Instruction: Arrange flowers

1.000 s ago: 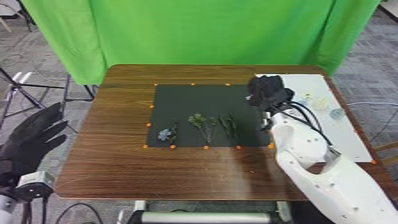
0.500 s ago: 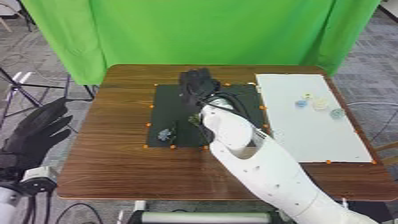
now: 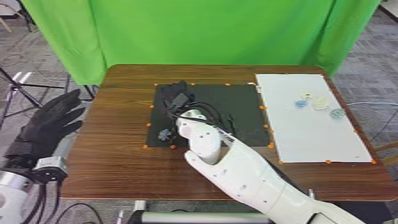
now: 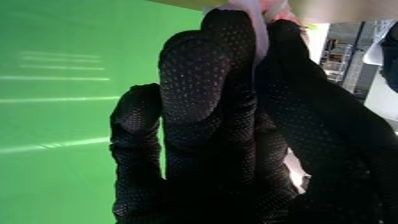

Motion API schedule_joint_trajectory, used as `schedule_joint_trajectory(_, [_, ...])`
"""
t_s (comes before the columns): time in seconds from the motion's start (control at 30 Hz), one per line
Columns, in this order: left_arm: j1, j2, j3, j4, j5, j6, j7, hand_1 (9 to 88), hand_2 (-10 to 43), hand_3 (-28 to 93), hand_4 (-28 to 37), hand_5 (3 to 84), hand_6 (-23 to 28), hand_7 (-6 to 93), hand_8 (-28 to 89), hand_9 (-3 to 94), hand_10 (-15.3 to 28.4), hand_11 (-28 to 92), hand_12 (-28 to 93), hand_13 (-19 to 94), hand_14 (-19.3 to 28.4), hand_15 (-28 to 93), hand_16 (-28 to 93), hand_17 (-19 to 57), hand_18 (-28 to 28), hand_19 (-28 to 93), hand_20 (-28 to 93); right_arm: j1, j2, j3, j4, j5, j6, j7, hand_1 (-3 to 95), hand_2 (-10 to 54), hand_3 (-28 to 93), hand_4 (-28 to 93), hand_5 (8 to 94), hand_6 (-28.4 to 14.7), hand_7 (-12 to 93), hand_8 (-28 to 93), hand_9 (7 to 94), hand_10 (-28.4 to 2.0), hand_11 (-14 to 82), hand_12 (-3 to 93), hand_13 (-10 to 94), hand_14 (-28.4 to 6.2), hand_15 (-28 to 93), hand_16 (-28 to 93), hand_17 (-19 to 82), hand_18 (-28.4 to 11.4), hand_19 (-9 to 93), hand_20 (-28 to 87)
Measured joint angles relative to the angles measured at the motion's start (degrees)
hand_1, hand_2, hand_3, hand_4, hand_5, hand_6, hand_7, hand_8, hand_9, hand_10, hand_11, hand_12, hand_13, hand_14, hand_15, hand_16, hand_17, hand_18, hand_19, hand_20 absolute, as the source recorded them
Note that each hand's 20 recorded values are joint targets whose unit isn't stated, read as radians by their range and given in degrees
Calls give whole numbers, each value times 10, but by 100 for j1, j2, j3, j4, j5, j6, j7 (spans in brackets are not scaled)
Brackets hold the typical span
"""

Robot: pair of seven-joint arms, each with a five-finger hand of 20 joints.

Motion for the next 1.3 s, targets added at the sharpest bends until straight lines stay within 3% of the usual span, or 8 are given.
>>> schedule_joint_trajectory(0.4, [-71, 47, 54, 24, -4, -47, -21, 240, -20, 702, -272, 198, 5, 211, -110, 184, 89, 84, 203, 122, 120, 161, 66, -131, 182, 339, 87, 110, 12, -112, 357, -249, 275, 125, 507, -95, 798, -283, 731, 25, 445, -14, 877, -50, 121, 476, 801, 7, 458, 451, 301, -194, 784, 537])
schedule_joint_trajectory(0.5, [-76, 47, 63, 37, -4, -66, -33, 241, -20, 701, -272, 198, 6, 211, -110, 184, 89, 83, 203, 122, 120, 162, 66, -131, 182, 339, 88, 108, 17, -117, 356, -276, 184, 129, 463, -95, 789, -283, 722, 21, 432, -2, 864, -52, 123, 472, 784, -10, 494, 408, 291, -195, 782, 541])
schedule_joint_trajectory(0.8, [-96, 47, 79, 60, -4, -82, -61, 240, -20, 702, -273, 198, 6, 210, -110, 184, 88, 84, 203, 122, 120, 161, 65, -131, 182, 339, 87, 43, 33, -105, 246, -267, -330, 128, 406, -95, 781, -283, 669, 10, 399, -15, 770, -64, 207, 369, 719, -40, 578, 318, 249, -200, 775, 551])
schedule_joint_trajectory(1.3, [-94, 47, 81, 62, -4, -91, -77, 240, -19, 702, -272, 198, 6, 210, -110, 184, 88, 83, 203, 122, 120, 162, 65, -131, 182, 340, 88, 17, 41, -100, 155, -275, -448, 281, 354, -95, 840, -283, 606, 20, 341, -63, 687, -92, 272, 248, 665, -48, 623, 295, 220, -205, 768, 565])
